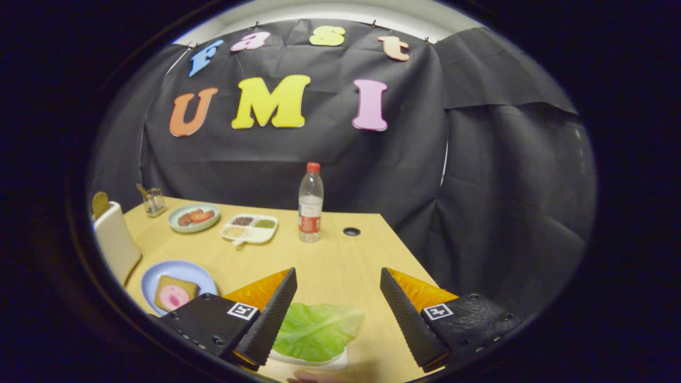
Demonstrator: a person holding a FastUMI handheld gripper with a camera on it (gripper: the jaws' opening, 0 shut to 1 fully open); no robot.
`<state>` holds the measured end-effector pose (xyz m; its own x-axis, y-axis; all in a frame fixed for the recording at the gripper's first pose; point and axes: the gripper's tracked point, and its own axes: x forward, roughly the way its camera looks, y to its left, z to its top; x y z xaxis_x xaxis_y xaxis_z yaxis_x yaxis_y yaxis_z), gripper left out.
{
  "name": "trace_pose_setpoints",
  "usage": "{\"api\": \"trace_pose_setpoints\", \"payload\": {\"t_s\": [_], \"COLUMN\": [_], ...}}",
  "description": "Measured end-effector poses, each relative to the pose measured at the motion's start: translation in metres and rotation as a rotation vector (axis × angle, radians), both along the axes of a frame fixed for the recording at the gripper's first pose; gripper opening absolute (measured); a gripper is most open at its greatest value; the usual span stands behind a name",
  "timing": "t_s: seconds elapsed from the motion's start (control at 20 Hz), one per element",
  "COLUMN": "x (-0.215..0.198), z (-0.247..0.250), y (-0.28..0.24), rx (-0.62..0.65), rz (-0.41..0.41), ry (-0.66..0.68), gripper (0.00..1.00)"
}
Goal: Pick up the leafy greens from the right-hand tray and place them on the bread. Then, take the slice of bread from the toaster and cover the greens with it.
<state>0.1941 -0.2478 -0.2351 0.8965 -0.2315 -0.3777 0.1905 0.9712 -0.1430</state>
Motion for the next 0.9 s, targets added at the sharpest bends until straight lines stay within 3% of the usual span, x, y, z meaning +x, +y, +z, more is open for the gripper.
{"api": "trace_pose_setpoints", "payload": {"t_s": [0.3, 0.6, 0.75, 0.9], "x": [0.006, 0.008, 0.011, 0.017], "z": [-0.078, -0.103, -0.104, -0.1], "y": [-0.019, -0.008, -0.002, -0.006], "rx": [0.071, 0.112, 0.116, 0.078], "rz": [-0.024, 0.034, 0.046, 0.034], "ry": [0.156, 0.216, 0.214, 0.2], "gripper": [0.96, 0.95, 0.82, 0.61]}}
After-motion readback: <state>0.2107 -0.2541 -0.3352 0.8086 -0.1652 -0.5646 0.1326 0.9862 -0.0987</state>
